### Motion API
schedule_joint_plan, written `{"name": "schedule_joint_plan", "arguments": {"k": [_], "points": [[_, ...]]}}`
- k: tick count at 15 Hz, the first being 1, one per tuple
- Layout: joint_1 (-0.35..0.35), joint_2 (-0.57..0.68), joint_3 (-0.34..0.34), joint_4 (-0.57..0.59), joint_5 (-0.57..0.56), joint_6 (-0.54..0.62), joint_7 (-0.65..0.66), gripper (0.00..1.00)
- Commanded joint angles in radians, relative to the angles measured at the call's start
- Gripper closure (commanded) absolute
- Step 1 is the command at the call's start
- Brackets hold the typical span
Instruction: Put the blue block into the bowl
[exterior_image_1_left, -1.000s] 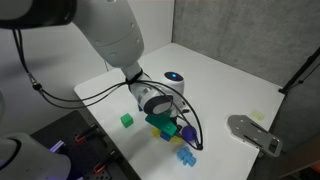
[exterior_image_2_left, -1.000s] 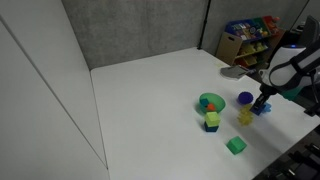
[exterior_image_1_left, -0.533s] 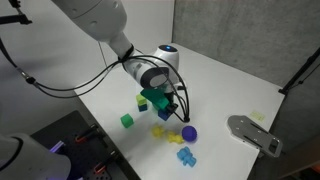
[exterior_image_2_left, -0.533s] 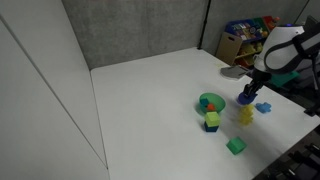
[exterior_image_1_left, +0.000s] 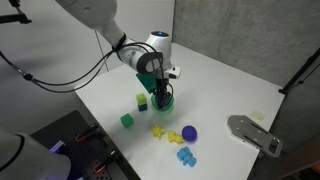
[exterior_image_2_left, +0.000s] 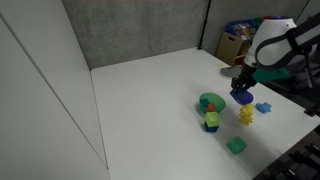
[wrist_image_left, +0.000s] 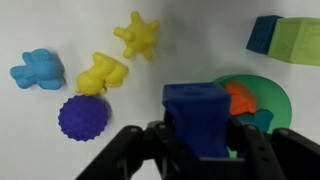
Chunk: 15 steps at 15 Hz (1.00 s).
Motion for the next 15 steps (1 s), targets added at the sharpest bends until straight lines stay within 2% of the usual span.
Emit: {"name": "schedule_joint_plan", "arguments": {"k": [1, 3, 4, 10, 15], "points": [[0.006, 0.002, -0.006, 0.001, 0.004, -0.003, -0.004, 0.54], [0.003, 0.003, -0.008, 0.001, 0.004, -0.003, -0.005, 0.54], [0.015, 0.01, -0.027, 0.007, -0.019, 0.006, 0.032, 0.79], [0.063, 0.052, -0.059, 0.109, -0.02, -0.049, 0.173, 0.79], [0.1, 0.152, -0.055, 0.246, -0.005, -0.088, 0.262, 0.79]]}}
